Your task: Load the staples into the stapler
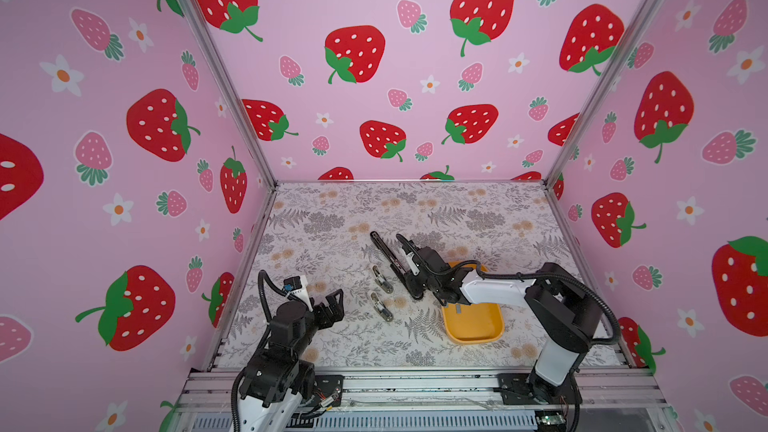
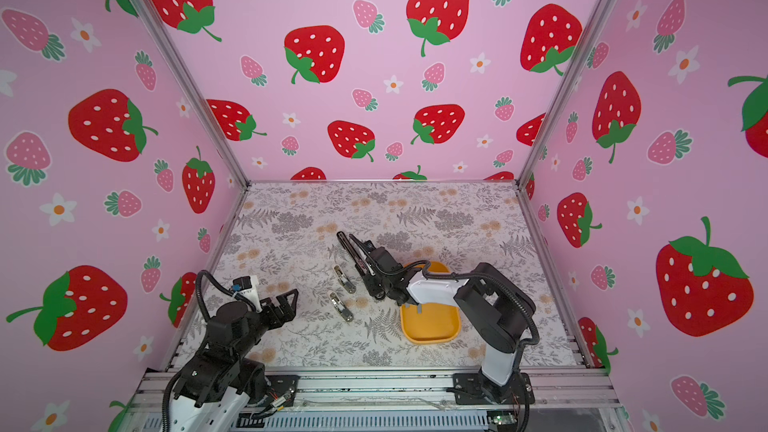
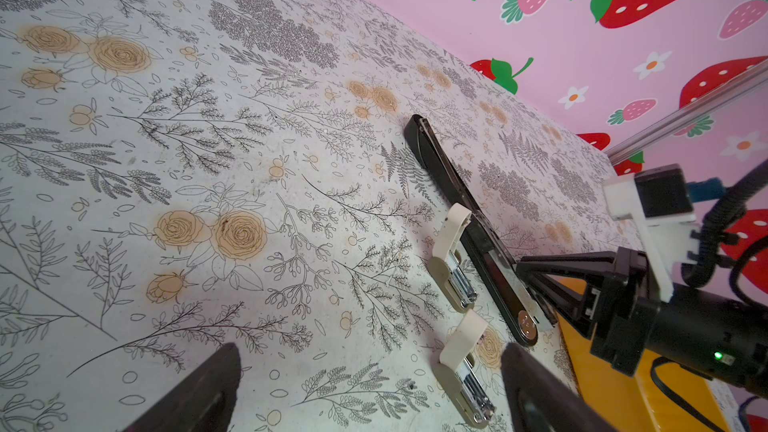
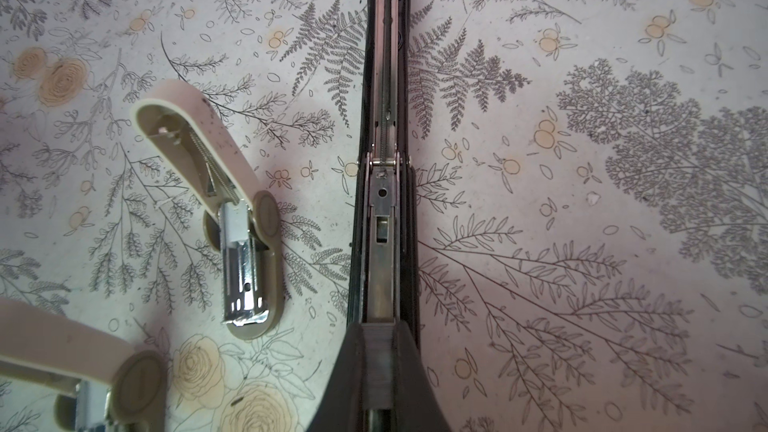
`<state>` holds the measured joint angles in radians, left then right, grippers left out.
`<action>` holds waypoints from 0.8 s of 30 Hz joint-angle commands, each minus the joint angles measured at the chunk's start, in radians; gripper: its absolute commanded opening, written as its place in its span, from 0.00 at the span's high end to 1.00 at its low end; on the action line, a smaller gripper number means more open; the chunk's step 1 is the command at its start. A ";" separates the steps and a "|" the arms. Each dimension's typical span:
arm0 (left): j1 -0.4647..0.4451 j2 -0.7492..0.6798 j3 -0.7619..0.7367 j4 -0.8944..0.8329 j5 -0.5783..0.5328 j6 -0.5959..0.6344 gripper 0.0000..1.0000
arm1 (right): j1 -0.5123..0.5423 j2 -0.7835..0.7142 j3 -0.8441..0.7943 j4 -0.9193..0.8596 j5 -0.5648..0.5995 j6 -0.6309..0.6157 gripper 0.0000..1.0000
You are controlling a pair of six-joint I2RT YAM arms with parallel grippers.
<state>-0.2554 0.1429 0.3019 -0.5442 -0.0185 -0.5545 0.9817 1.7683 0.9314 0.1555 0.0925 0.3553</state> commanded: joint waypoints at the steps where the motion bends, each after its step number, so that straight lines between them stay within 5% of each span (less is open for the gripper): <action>1: -0.002 -0.008 -0.010 -0.014 -0.015 -0.008 0.01 | 0.001 -0.024 -0.006 -0.073 -0.017 0.019 1.00; 12: -0.004 -0.008 -0.010 -0.014 -0.014 -0.010 0.01 | 0.013 -0.023 -0.045 -0.089 -0.020 0.042 0.99; 24: -0.004 -0.010 -0.010 -0.016 -0.014 -0.010 0.01 | 0.023 -0.040 -0.031 -0.100 -0.005 0.035 0.75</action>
<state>-0.2554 0.1429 0.3019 -0.5442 -0.0181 -0.5545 0.9958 1.7489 0.9169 0.1085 0.0856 0.3817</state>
